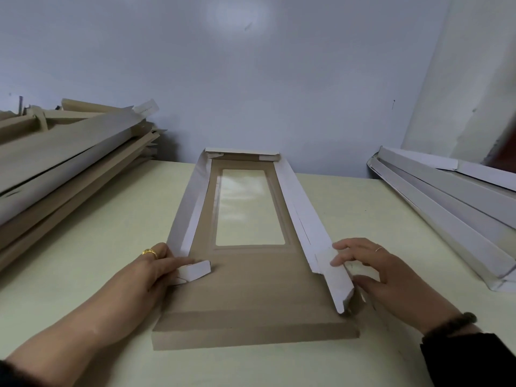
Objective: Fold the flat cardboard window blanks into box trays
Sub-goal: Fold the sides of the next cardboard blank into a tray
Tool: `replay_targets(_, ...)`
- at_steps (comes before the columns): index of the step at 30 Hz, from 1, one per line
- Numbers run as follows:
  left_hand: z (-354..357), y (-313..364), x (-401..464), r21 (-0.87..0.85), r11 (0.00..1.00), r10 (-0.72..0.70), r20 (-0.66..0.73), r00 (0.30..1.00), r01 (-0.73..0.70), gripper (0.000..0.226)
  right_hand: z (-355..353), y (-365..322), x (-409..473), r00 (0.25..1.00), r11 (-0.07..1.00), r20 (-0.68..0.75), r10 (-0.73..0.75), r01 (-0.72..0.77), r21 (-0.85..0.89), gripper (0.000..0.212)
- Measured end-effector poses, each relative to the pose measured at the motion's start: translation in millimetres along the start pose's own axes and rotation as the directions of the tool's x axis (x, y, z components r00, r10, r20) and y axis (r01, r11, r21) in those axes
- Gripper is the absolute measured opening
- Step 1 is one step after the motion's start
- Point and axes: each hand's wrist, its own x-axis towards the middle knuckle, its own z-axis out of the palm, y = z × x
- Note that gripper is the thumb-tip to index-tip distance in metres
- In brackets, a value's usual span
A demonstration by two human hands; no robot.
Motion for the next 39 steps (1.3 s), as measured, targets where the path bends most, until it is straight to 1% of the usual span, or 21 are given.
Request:
replay_targets(6,-1,-5,1,0.004,1.0,-0.019,0.015,1.0,0.019,0.065,2,0,2,0.998,0.986,0.012,0.065,-0.066,0.154,0.027)
replay_targets(8,-2,-6,1,-0.011,0.999,-0.044,0.024,0.999,0.044,0.058,2,1,2,0.995,0.959,0.009,0.102,-0.101,0.264,0.024)
replay_targets(10,-2,-6,1,-0.012,0.998,-0.06,0.028,0.998,0.06,0.054,1,0,0,0.988,0.911,0.051,0.147,-0.155,0.382,0.011)
replay_targets(12,-3,-5,0,-0.013,0.997,-0.074,-0.005,0.997,0.074,0.05,2,-2,-1,0.983,0.892,0.05,0.179,-0.184,0.412,0.007)
replay_targets(14,-4,-4,-1,-0.044,0.994,-0.102,-0.06,0.993,0.099,0.044,9,-6,0,0.983,0.929,-0.054,0.177,-0.149,0.339,0.018)
replay_targets(16,-5,-3,-1,-0.061,0.991,-0.122,-0.088,0.989,0.117,0.04,19,-15,0,0.981,0.987,-0.168,0.097,-0.073,0.141,0.027)
replay_targets(17,-5,-2,-1,-0.051,0.992,-0.122,-0.087,0.989,0.118,0.036,24,-20,0,0.981,1.0,-0.193,0.012,-0.011,0.008,0.028)
replay_targets(18,-6,0,-1,-0.035,0.992,-0.123,-0.085,0.989,0.121,0.033,26,-26,0,0.983,0.994,-0.179,-0.047,0.03,-0.101,0.029)
replay_targets(20,-7,2,-2,-0.017,0.991,-0.13,-0.084,0.988,0.129,0.031,26,-29,1,0.985,0.976,-0.117,-0.126,0.102,-0.191,0.029)
replay_targets(21,-7,3,-2,-0.012,0.991,-0.133,-0.09,0.987,0.133,0.032,24,-30,-1,0.985,0.974,-0.096,-0.145,0.125,-0.188,0.026)
replay_targets(23,-8,5,-3,-0.015,0.99,-0.143,-0.104,0.984,0.142,0.031,18,-32,-6,0.995,0.987,0.008,-0.098,0.098,-0.13,0.003)
replay_targets(25,-8,7,-3,-0.009,0.989,-0.15,-0.12,0.981,0.15,0.026,12,-29,-13,0.984,0.98,0.167,-0.06,0.09,-0.175,0.061)
replay_targets(26,-8,8,-3,-0.007,0.989,-0.15,-0.127,0.98,0.15,0.025,10,-29,-15,0.97,0.97,0.243,-0.014,0.073,-0.234,0.082)
replay_targets(28,-8,9,-3,-0.005,0.989,-0.15,-0.136,0.979,0.151,0.024,8,-31,-19,0.93,0.935,0.366,0.039,0.095,-0.342,0.1)
replay_targets(29,-8,9,-3,-0.006,0.989,-0.15,-0.14,0.979,0.151,0.025,8,-30,-20,0.926,0.93,0.375,0.032,0.11,-0.352,0.103)
replay_targets(31,-8,10,-3,-0.009,0.987,-0.161,-0.144,0.976,0.161,0.026,11,-34,-22,0.932,0.919,0.362,-0.003,0.145,-0.368,0.096)
replay_targets(33,-9,10,-3,-0.019,0.985,-0.171,-0.141,0.975,0.17,0.028,15,-32,-22,0.963,0.894,0.224,-0.151,0.23,-0.385,0.08)
replay_targets(35,-9,10,-3,-0.031,0.985,-0.172,-0.134,0.976,0.17,0.034,15,-33,-22,0.962,0.857,0.086,-0.258,0.27,-0.44,0.062)
replay_targets(36,-9,9,-4,-0.048,0.984,-0.175,-0.135,0.975,0.17,0.038,17,-32,-20,0.954,0.839,0.036,-0.297,0.279,-0.467,0.058)
replay_targets(38,-11,6,-4,-0.098,0.979,-0.189,-0.128,0.974,0.178,0.047,22,-27,-16,0.946,0.837,-0.015,-0.324,0.279,-0.471,0.06)
replay_targets(39,-12,4,-4,-0.12,0.975,-0.203,-0.116,0.972,0.189,0.055,24,-26,-15,0.947,0.865,-0.056,-0.315,0.263,-0.426,0.055)
